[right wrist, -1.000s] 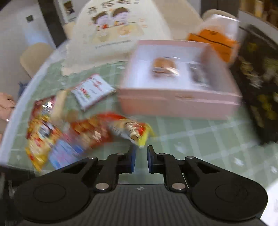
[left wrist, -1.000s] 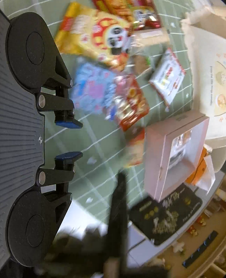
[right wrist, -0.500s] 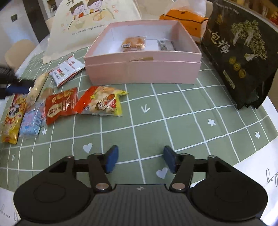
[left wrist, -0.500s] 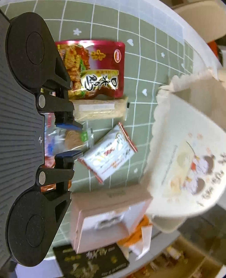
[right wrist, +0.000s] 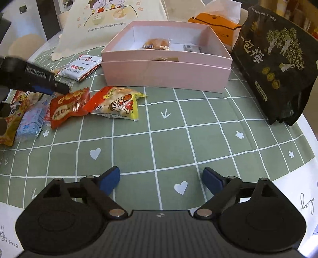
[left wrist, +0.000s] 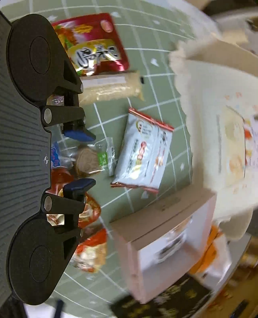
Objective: Organize snacks
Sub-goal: 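Grasp the clear cookie packet with the left gripper while the right grasps the red ball-snack bag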
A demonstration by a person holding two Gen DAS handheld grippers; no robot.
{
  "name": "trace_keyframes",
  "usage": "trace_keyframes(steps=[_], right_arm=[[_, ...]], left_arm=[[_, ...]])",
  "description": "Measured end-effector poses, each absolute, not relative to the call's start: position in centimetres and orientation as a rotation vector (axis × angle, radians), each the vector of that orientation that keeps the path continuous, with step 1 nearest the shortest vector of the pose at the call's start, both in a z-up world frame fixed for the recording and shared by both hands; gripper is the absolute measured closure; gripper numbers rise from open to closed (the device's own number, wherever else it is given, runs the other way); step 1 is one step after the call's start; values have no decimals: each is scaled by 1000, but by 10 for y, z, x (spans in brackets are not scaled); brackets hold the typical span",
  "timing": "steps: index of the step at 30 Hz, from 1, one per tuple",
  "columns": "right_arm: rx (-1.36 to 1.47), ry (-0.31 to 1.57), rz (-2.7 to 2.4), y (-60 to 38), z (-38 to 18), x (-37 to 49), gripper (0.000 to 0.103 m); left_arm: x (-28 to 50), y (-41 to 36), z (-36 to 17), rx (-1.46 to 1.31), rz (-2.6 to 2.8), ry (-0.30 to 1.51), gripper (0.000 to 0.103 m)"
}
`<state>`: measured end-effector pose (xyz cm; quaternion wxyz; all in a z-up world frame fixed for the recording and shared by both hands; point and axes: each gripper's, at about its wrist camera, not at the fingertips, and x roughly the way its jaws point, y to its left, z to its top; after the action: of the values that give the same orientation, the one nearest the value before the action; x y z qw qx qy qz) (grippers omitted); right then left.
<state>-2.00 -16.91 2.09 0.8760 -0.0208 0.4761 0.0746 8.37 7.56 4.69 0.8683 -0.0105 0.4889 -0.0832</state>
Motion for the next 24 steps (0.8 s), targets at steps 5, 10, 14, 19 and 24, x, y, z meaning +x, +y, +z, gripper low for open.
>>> trace_keyframes(steps=[5, 10, 14, 19, 24], right_arm=[[-37, 958, 147, -173, 16, -25, 0], [-54, 929, 181, -176, 14, -29, 0], [-58, 938, 193, -176, 15, -27, 0], [-86, 979, 229, -174, 17, -18, 0], [-132, 1013, 336, -168, 27, 6, 8]], left_arm=[[82, 63, 47, 41, -178, 998, 52], [80, 58, 42, 64, -156, 954, 51], [76, 58, 39, 55, -144, 932, 51], [78, 60, 42, 33, -147, 944, 62], [67, 80, 79, -54, -105, 829, 64]])
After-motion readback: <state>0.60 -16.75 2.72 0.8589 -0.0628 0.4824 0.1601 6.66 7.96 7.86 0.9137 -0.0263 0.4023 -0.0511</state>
